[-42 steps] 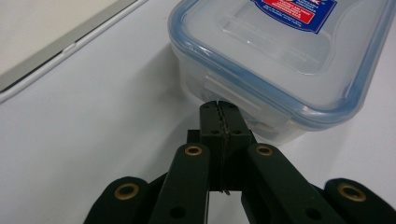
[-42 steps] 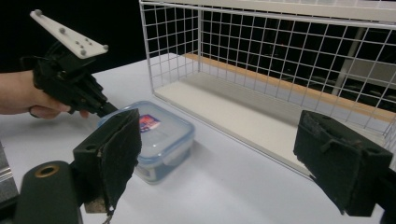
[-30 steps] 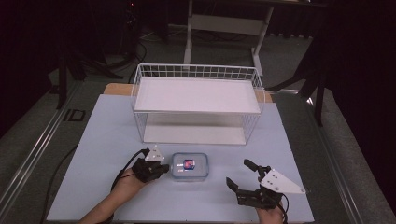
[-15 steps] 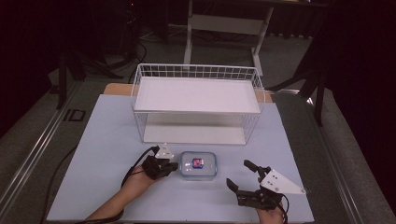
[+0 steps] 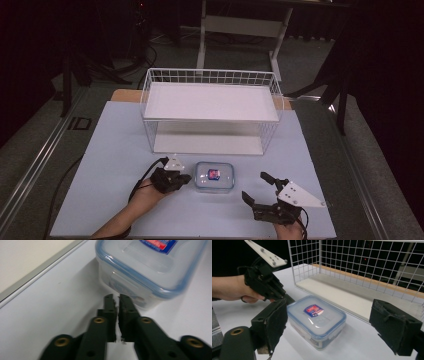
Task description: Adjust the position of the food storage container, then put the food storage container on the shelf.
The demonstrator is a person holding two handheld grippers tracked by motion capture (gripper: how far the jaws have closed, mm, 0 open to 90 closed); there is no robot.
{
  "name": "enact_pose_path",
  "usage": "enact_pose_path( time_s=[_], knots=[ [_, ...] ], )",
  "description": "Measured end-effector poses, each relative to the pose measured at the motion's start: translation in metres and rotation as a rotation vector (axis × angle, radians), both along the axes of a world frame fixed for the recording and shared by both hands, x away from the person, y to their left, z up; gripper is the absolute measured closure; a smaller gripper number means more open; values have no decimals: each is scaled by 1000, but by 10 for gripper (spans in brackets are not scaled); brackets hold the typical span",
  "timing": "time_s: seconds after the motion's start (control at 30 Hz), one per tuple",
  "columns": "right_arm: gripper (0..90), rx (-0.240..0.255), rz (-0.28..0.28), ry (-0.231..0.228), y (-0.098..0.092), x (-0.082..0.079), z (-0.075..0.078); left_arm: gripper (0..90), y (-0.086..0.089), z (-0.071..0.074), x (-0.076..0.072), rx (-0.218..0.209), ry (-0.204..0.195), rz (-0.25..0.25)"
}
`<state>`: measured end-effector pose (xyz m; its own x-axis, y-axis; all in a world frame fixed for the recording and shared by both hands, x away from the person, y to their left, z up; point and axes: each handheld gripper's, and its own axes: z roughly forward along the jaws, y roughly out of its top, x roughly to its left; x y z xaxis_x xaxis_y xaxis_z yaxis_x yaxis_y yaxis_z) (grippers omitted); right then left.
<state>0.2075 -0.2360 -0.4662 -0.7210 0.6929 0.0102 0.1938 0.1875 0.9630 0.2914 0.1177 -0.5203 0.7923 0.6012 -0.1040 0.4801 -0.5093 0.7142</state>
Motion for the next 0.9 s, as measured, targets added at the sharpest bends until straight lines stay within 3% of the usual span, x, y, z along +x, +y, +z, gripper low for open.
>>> enact_pose_path(
  time_s=[0.13,0.23,0.3,0.33,0.37,0.4,0.43,0.53,0.6,0.7,0.77,0.83,0.9],
  knots=[
    [138,-21,-12,-22,3,-1,0,703,15,7,-8,-17,-5,19],
    [135,-10,-12,-19,5,-2,1,515,20,10,-12,-30,-12,31],
    [144,-38,-20,-30,7,-2,2,352,26,15,-17,-73,-4,51],
    [144,-38,-20,-30,7,-2,2,291,26,15,-17,-73,-4,51],
    [146,-49,-33,-42,8,-3,1,291,29,18,-21,-103,-18,57],
    [146,-58,-52,-45,8,-3,1,173,29,19,-22,-109,-16,55],
    [146,-59,-59,-43,8,-2,1,143,30,20,-23,-118,-15,57],
    [146,-82,-79,-43,10,-2,1,82,32,23,-27,-152,-31,69],
    [130,-111,-84,-34,12,-1,1,21,32,26,-27,-189,-17,79],
    [149,-101,-70,-3,12,0,3,21,31,32,-28,-213,-56,92],
    [219,-88,-93,-17,12,0,4,22,28,37,-28,-231,-70,83],
    [198,-60,-58,13,10,2,6,21,26,41,-28,-237,-82,80],
    [200,-62,-63,28,11,5,8,22,22,47,-27,-238,-87,70]
  ],
)
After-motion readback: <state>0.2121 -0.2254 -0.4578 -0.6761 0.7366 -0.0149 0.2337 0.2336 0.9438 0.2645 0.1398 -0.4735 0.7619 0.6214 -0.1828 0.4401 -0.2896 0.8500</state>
